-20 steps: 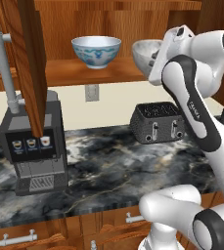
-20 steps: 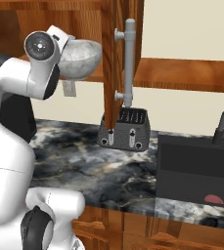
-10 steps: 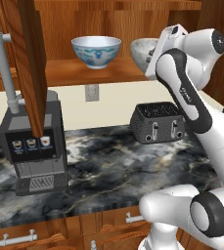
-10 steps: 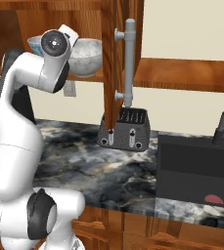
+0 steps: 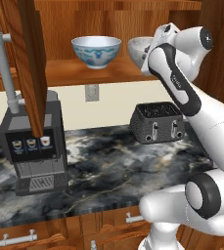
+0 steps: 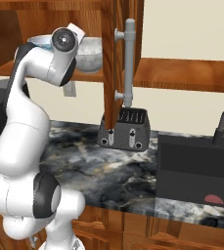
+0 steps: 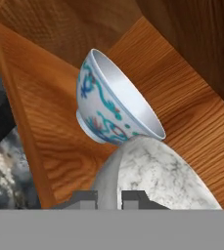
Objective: Open the cabinet. Pick the bowls from the counter and place them in the cabinet. Then close the cabinet.
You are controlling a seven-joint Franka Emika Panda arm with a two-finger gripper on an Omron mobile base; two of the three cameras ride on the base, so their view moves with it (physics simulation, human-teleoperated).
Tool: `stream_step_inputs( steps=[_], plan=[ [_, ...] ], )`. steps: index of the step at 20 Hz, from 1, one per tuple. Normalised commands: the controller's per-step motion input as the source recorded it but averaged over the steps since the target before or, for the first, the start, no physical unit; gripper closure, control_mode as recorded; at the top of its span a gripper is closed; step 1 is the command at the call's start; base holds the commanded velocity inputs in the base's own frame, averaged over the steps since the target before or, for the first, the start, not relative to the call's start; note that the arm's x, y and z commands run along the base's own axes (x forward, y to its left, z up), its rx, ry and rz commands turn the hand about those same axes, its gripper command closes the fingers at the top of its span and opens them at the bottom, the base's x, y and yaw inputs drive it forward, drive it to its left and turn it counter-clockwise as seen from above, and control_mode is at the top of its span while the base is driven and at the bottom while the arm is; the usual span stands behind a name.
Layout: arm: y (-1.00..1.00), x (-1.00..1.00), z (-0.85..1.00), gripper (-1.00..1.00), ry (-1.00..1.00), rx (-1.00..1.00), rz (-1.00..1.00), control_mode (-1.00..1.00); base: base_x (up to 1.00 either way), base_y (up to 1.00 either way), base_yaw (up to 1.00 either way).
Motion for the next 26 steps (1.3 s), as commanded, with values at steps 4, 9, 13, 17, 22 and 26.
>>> stream_step_inputs(
  steps=[4, 9, 13, 17, 22, 26],
  plan=[
    [-0.06, 0.40, 0.00, 1.00, 0.00, -0.02, 0.00, -1.00, 0.00, 0.00, 0.00],
    [-0.08, 0.38, 0.00, 1.00, 0.00, -0.02, 0.00, -1.00, 0.00, 0.00, 0.00],
    [-0.06, 0.37, 0.00, 1.00, 0.00, -0.01, 0.00, -1.00, 0.00, 0.00, 0.00],
    [-0.01, 0.37, -0.02, 1.00, 0.00, 0.00, 0.00, -1.00, 0.00, 0.00, 0.00],
    [-0.01, 0.36, -0.08, 1.00, 0.00, 0.00, 0.00, -1.00, 0.00, 0.00, 0.00],
    [-0.02, 0.36, -0.12, 1.00, 0.00, 0.00, 0.00, -1.00, 0.00, 0.00, 0.00]
  ],
)
